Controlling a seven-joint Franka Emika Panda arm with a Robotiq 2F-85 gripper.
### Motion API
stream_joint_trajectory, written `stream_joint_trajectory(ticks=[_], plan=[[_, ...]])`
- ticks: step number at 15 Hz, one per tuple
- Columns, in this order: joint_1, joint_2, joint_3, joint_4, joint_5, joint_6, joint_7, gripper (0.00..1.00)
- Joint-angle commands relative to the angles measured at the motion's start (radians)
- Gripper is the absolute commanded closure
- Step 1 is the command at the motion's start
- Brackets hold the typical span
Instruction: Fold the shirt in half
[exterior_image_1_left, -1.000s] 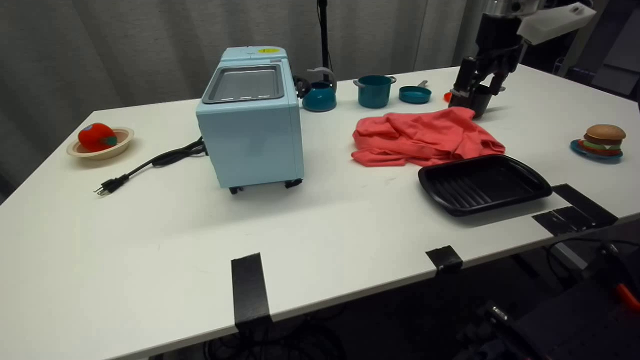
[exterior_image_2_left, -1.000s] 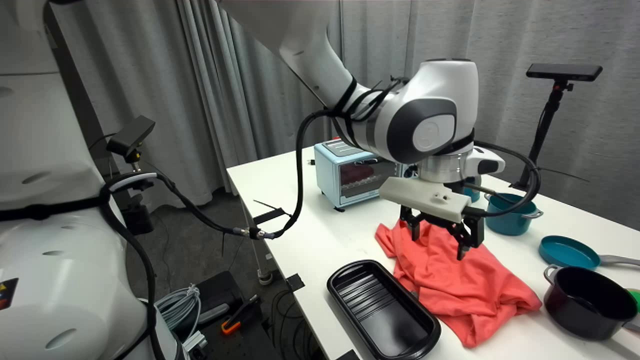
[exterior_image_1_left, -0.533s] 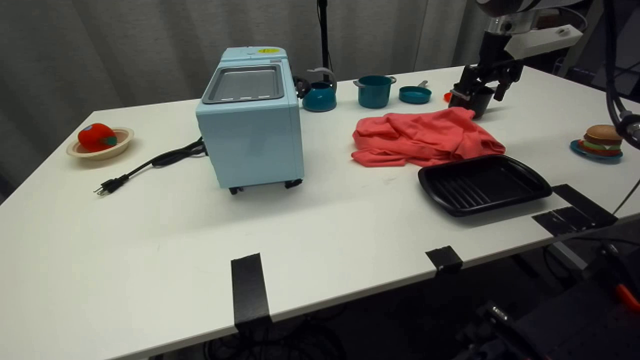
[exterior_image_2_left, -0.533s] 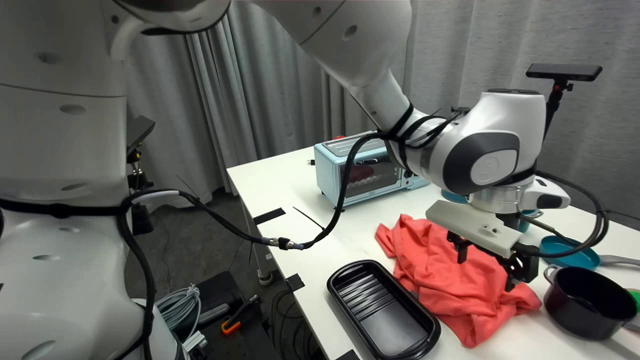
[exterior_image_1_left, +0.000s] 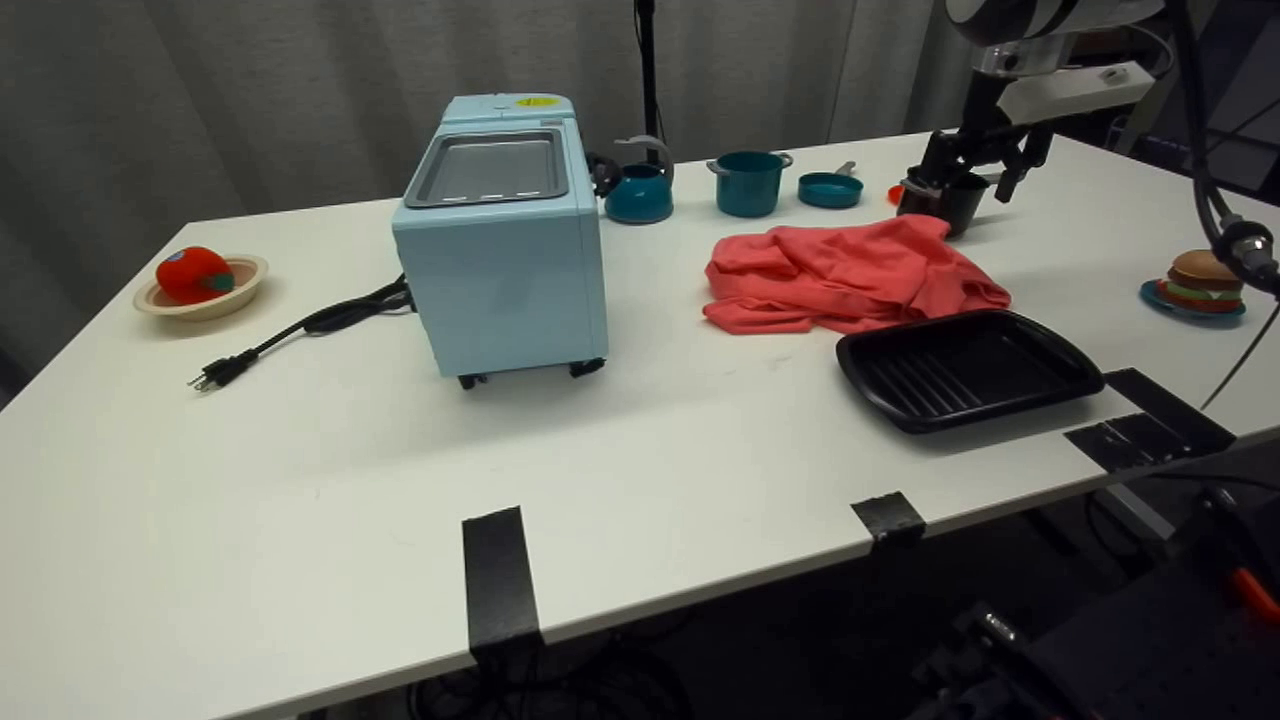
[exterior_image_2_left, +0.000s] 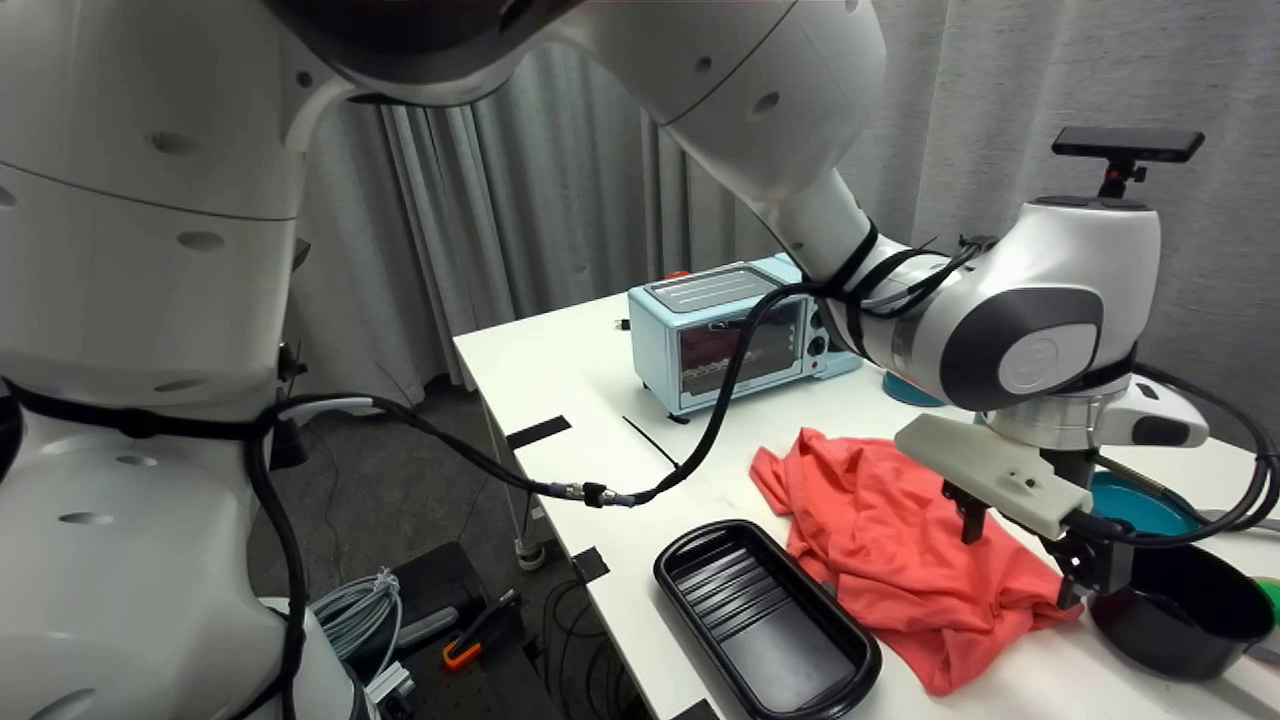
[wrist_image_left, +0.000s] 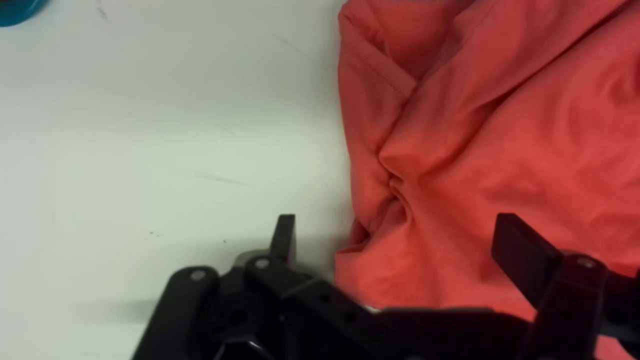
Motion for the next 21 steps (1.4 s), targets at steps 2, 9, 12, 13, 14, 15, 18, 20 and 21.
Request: stream_joint_trajectory(ticks=[2, 9, 12, 13, 14, 15, 18, 20, 21], plan=[[-0.021, 0.060, 0.020, 0.018, 0.039, 0.054, 0.017, 0.00], [-0.042, 0.190, 0.047, 0.054, 0.089, 0.113, 0.031, 0.00], [-0.047, 0.225, 0.058, 0.074, 0.099, 0.104, 0.032, 0.00], [-0.050, 0.229, 0.061, 0.079, 0.102, 0.102, 0.030, 0.24], [-0.051, 0.232, 0.064, 0.082, 0.105, 0.101, 0.029, 0.26], [-0.052, 0.232, 0.064, 0.085, 0.105, 0.101, 0.029, 0.34], [-0.060, 0.224, 0.066, 0.088, 0.109, 0.092, 0.028, 0.57], [-0.068, 0.207, 0.073, 0.079, 0.115, 0.089, 0.019, 0.72], [-0.073, 0.191, 0.079, 0.068, 0.120, 0.090, 0.011, 0.79]])
